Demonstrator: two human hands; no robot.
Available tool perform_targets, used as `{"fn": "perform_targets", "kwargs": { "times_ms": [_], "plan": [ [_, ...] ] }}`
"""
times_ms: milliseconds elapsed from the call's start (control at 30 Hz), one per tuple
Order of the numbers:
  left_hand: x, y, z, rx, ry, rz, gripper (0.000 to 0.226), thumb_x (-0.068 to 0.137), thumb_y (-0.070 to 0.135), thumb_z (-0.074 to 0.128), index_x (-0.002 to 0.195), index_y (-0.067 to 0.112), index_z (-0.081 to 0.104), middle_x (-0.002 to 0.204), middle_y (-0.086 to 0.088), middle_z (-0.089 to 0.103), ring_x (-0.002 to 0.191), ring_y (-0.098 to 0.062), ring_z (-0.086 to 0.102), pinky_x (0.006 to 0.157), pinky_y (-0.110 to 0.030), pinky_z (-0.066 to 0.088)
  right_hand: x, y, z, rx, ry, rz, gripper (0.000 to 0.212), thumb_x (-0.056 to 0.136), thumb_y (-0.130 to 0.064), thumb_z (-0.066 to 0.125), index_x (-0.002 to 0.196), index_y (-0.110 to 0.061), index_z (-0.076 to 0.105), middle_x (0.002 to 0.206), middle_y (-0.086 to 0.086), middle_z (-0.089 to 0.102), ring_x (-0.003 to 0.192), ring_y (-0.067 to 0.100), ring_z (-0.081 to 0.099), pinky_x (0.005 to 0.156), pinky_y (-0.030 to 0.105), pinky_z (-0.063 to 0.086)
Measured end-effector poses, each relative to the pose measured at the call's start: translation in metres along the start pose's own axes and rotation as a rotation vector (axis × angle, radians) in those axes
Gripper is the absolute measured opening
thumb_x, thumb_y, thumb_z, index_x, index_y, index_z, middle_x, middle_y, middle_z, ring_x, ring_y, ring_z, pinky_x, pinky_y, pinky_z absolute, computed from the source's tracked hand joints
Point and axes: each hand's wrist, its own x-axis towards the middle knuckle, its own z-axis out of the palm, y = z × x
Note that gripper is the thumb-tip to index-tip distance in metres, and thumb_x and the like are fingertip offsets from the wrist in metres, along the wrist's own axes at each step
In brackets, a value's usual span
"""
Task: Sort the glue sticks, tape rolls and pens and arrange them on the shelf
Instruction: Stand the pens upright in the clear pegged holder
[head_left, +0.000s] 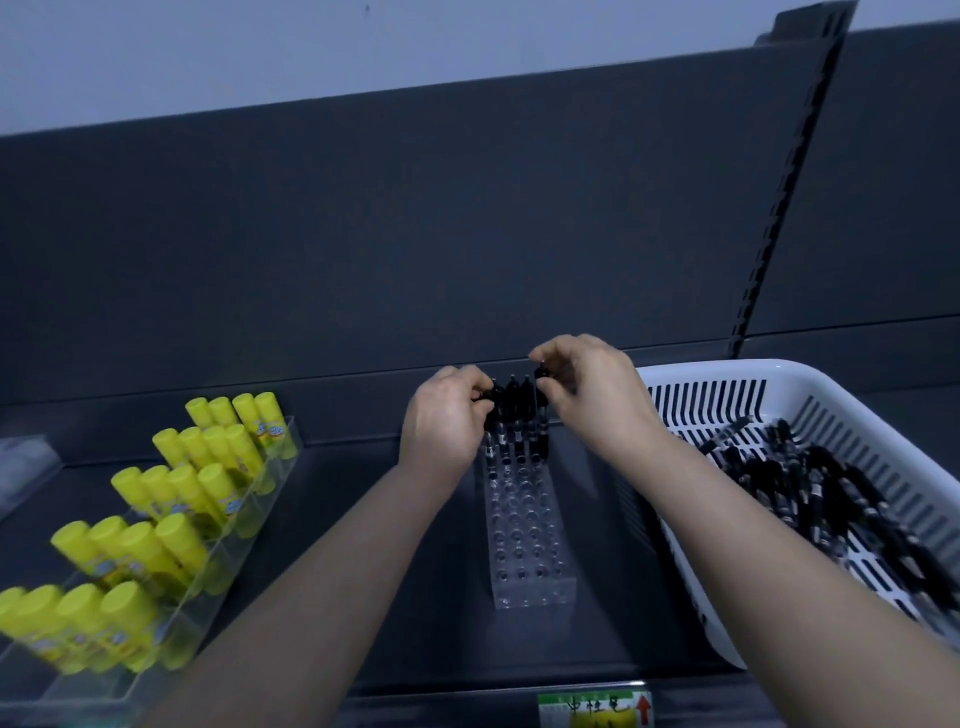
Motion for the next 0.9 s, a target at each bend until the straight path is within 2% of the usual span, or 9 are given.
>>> {"fn": "perform_targets", "kwargs": {
  "times_ms": [133,267,367,667,900],
  "plan": [
    [0.0,-0.002,-0.002,-0.032,-0.03,0.01,0.022,0.087,0.011,0.066,0.108,0.016,0.068,0.1,0.003,0.064,0.086,-0.004,0.057,0.084,-0.017,0.047,0.0,-0.003,0.005,0.014,0.014,-0.004,0.026,0.084,-0.013,0.065,0.108,-0.024,0.065,0.099,-0.005,0.065,0.092,0.014,0.062,0.086,0.035,0.051],
    [0.002,-0.001,-0.011,-0.045,-0.02,0.019,0.036,0.088,0.012,0.066,0.123,0.02,0.062,0.109,0.002,0.065,0.099,-0.008,0.061,0.093,-0.025,0.048,0.001,-0.01,0.012,0.037,0.021,-0.034,0.026,0.084,-0.012,0.065,0.107,-0.024,0.065,0.1,-0.006,0.066,0.092,0.012,0.063,0.085,0.036,0.052],
    [0.004,-0.006,-0.02,-0.006,-0.001,-0.003,0.035,0.089,0.016,0.066,0.123,0.02,0.061,0.11,0.003,0.066,0.103,-0.01,0.061,0.093,-0.029,0.049,0.002,-0.014,0.022,0.047,0.006,-0.045,0.026,0.085,-0.012,0.065,0.108,-0.024,0.065,0.1,-0.006,0.066,0.092,0.012,0.063,0.085,0.035,0.052],
    [-0.001,-0.021,-0.029,0.048,-0.002,-0.071,0.032,0.09,0.021,0.064,0.122,0.02,0.06,0.11,0.001,0.064,0.101,-0.015,0.06,0.09,-0.033,0.049,0.01,-0.018,0.037,0.034,0.013,-0.069,0.024,0.086,-0.011,0.064,0.107,-0.021,0.065,0.098,-0.004,0.064,0.091,0.013,0.062,0.086,0.031,0.05],
    [0.0,-0.021,-0.036,0.032,-0.016,-0.097,0.032,0.092,0.022,0.062,0.123,0.02,0.059,0.113,0.001,0.063,0.106,-0.017,0.058,0.093,-0.035,0.048,0.01,-0.023,0.04,0.008,0.02,-0.079,0.027,0.085,-0.01,0.064,0.11,-0.02,0.064,0.101,-0.002,0.065,0.092,0.014,0.062,0.087,0.03,0.05]
  ]
}}
